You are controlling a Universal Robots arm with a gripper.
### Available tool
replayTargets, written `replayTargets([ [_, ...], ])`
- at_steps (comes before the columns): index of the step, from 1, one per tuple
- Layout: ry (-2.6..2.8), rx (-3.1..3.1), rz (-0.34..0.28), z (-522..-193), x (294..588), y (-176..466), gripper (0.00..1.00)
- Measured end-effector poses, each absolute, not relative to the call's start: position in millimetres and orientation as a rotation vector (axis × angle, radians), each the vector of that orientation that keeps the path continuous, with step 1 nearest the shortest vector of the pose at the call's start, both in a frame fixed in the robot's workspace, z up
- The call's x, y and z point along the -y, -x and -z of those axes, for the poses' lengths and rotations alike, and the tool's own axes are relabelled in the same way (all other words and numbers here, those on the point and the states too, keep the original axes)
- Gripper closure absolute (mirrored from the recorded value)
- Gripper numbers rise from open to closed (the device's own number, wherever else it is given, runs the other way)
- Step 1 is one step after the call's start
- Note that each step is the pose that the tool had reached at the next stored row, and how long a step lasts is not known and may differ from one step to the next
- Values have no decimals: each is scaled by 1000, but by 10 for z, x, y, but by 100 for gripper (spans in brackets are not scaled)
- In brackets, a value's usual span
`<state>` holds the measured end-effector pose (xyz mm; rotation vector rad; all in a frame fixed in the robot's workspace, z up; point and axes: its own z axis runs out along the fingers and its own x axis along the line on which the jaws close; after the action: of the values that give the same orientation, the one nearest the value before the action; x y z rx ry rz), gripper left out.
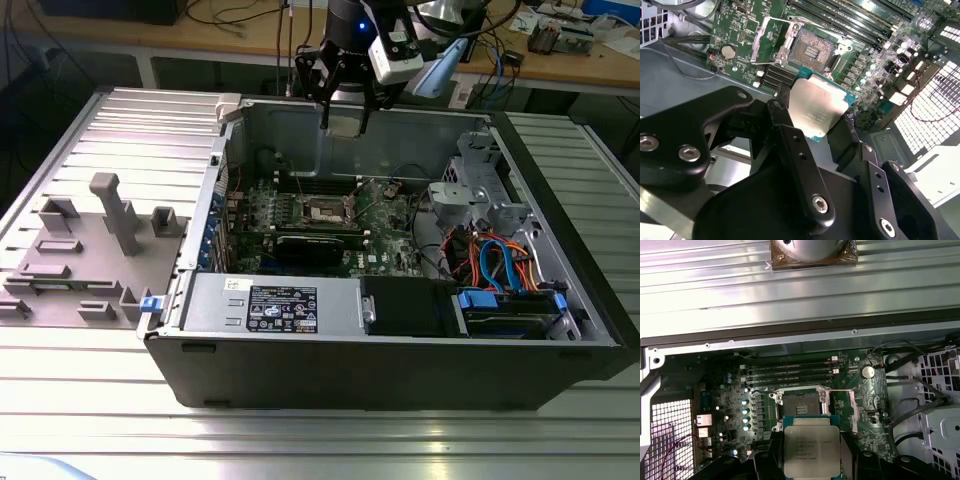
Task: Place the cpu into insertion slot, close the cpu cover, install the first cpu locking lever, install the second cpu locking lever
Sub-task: 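Place the cpu into insertion slot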
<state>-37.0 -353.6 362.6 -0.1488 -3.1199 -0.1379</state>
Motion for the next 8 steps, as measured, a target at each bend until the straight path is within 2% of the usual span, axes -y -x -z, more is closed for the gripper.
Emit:
replayTargets([
  [8,149,3120,137,-3563,3536,370,46],
])
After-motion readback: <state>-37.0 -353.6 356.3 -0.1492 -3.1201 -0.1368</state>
